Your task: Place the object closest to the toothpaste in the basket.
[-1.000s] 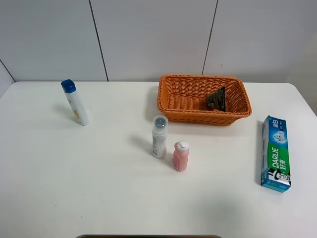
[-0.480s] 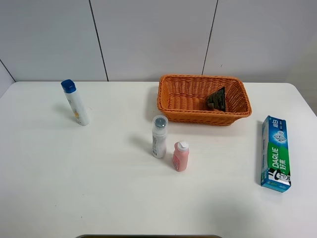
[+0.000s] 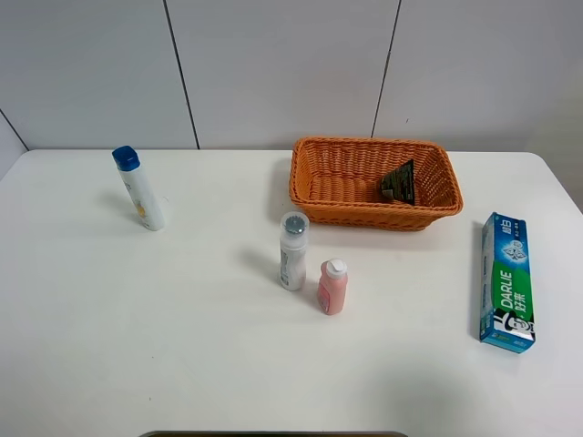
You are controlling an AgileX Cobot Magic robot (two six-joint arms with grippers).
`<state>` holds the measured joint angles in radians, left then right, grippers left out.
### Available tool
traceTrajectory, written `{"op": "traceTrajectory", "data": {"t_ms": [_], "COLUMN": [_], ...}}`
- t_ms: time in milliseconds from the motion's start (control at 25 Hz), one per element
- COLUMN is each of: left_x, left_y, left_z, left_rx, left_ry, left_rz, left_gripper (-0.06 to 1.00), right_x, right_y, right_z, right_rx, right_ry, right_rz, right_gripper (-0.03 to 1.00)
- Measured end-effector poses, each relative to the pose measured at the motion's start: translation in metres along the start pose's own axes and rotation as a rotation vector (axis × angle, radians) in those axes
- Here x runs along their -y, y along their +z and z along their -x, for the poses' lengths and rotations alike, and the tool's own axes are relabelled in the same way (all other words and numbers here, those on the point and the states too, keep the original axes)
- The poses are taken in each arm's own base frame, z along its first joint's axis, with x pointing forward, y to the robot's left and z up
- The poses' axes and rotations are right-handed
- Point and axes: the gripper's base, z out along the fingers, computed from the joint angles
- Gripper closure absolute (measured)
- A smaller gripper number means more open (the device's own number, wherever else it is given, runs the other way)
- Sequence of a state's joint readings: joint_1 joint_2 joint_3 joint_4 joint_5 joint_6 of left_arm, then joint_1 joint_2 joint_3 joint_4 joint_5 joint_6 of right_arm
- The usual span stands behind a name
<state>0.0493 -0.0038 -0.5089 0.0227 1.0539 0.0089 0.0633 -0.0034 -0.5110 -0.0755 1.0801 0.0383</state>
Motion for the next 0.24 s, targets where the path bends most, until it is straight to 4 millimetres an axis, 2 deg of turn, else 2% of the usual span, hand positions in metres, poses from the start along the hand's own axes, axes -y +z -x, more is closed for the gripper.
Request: {"op": "traceTrajectory", "data": {"t_ms": [240], "left_x": [0.0000], "left_y": [0.0000], "left_z": [0.0000], "left_rx": [0.000], "left_ry": [0.000], "left_rz": [0.000], "left_gripper": [0.00], "right_x": [0.0000], "right_y": [0.0000], "right_z": [0.0000], "right_rx": [0.000], "right_ry": [0.000], "right_rz": [0.000], "right_gripper": [0.34]}}
